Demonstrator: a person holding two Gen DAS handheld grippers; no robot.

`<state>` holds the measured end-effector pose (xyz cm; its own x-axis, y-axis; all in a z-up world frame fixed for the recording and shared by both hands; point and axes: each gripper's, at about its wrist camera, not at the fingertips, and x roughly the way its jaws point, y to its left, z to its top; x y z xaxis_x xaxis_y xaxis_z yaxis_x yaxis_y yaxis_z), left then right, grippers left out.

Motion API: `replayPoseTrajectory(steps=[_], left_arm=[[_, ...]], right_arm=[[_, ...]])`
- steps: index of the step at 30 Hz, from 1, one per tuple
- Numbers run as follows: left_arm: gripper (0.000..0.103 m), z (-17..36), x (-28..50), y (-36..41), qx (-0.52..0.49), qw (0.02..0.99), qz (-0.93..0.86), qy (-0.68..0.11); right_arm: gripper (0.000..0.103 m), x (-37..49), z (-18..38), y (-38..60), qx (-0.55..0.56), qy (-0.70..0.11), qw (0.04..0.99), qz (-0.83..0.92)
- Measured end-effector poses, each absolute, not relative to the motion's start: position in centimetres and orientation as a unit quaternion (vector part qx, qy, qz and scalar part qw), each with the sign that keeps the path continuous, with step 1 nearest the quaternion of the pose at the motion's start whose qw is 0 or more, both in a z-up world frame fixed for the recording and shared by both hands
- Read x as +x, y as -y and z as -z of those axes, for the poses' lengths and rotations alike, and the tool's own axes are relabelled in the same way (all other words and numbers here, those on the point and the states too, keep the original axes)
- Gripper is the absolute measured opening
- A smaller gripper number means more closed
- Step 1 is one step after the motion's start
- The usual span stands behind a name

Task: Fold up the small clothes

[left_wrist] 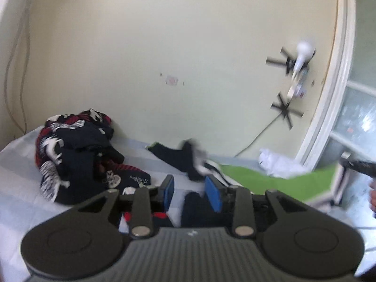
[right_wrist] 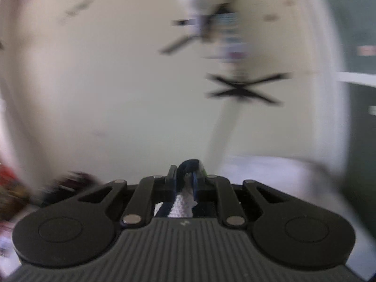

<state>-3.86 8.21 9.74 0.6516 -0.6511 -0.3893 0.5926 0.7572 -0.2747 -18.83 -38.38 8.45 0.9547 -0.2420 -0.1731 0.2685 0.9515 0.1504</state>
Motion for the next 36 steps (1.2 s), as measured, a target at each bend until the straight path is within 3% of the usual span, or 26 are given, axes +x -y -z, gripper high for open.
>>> replayPoseTrajectory(steps=[3, 8, 9, 12, 14, 15, 16, 17, 18, 20, 25, 26, 27, 28, 30, 36], left_arm=[[0.045, -9.8, 0.1, -2.9, -0.006, 0.901, 0.341, -0.268], [0.063, -9.1, 7.2, 6.1, 0.049, 0.892, 0.339, -0.296], [0.069, -8.7, 8.7, 8.2, 0.058, 0.887, 0.345, -0.302], [0.1, -6.8, 11.1, 13.5, 0.096, 0.878, 0.355, -0.306], [0.102, -5.2, 11.8, 16.7, 0.124, 0.866, 0.364, -0.321], [0.096, -4.3, 12.1, 18.2, 0.141, 0.86, 0.363, -0.331], [0.069, -3.1, 12.2, 19.5, 0.157, 0.854, 0.357, -0.344], [0.052, -2.0, 12.3, 20.5, 0.176, 0.849, 0.348, -0.357], [0.029, -1.1, 12.5, 21.1, 0.19, 0.842, 0.344, -0.369], [0.015, -0.7, 12.2, 20.9, 0.192, 0.848, 0.337, -0.363], [0.011, -4.5, 10.1, 15.9, 0.143, 0.885, 0.314, -0.314], [0.011, -5.5, 9.6, 14.5, 0.127, 0.89, 0.311, -0.309], [0.011, -6.8, 8.8, 12.7, 0.106, 0.894, 0.31, -0.305], [0.011, -8.0, 8.0, 11.0, 0.087, 0.898, 0.313, -0.297], [0.011, -10.3, 5.5, 7.5, 0.052, 0.907, 0.319, -0.268], [0.011, -19.4, -6.0, -2.7, -0.052, 0.935, 0.334, -0.109]], right_arm=[[0.026, -20.2, -5.0, 40.3, 0.07, -0.108, 0.966, 0.222], [0.058, -20.6, -2.3, 42.1, 0.104, -0.095, 0.962, 0.234], [0.061, -20.3, -2.1, 42.1, 0.102, -0.097, 0.962, 0.234], [0.072, -18.7, -0.9, 43.3, 0.09, -0.119, 0.96, 0.236], [0.081, -18.1, 0.2, 44.5, 0.083, -0.141, 0.958, 0.235], [0.082, -17.4, 0.5, 45.1, 0.077, -0.153, 0.956, 0.237], [0.082, -16.9, 0.7, 45.4, 0.07, -0.165, 0.954, 0.241], [0.082, -16.2, 0.9, 45.9, 0.069, -0.176, 0.952, 0.242], [0.082, -15.7, 1.1, 46.5, 0.072, -0.184, 0.951, 0.238], [0.082, -14.5, 1.1, 47.3, 0.09, -0.194, 0.953, 0.217], [0.082, -10.3, 1.4, 47.9, 0.123, -0.213, 0.955, 0.165], [0.07, -9.5, 1.6, 47.8, 0.125, -0.22, 0.955, 0.152], [0.05, -8.6, 1.9, 47.7, 0.129, -0.236, 0.954, 0.132], [0.008, -7.9, 1.9, 47.4, 0.13, -0.256, 0.951, 0.117], [0.01, -8.7, 0.9, 45.6, 0.116, -0.243, 0.956, 0.113], [0.009, -18.5, -8.0, 37.3, 0.022, -0.071, 0.993, 0.088]])
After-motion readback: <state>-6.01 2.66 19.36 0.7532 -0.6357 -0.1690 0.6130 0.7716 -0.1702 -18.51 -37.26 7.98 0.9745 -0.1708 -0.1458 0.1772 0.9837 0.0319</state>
